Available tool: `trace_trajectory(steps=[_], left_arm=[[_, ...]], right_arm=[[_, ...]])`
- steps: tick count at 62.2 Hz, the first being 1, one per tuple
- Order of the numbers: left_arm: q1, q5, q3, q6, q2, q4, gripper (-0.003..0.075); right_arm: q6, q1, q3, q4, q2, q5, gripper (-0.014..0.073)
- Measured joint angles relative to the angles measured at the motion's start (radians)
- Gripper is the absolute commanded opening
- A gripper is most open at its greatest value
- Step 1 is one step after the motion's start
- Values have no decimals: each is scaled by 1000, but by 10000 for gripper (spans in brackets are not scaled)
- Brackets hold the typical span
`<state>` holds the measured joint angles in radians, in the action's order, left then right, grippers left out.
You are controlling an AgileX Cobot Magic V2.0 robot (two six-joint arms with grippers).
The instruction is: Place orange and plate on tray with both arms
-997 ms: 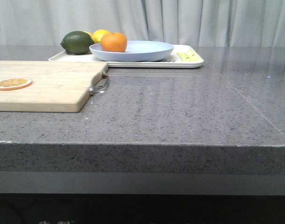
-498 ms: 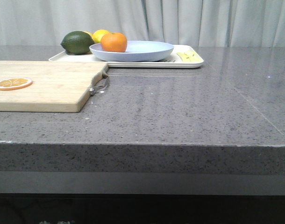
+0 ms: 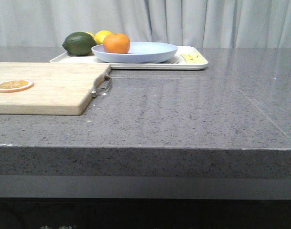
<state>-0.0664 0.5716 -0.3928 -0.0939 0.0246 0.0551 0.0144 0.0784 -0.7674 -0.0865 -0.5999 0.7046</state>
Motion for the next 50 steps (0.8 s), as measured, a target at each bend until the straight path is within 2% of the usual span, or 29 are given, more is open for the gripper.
trace_trajectory(steps=[11,23,31,50], left_arm=[[0,0,0,0,0,0,-18],[0,0,0,0,0,0,-18],[0,0,0,0,0,0,-18],[0,0,0,0,0,0,-18]], right_arm=[[0,0,199,53,216,-115,-60],[2,0,374,92,424,-174,-60],[2,0,406,96,489,-198,-60],[2,0,408,96,500,-225,-60]])
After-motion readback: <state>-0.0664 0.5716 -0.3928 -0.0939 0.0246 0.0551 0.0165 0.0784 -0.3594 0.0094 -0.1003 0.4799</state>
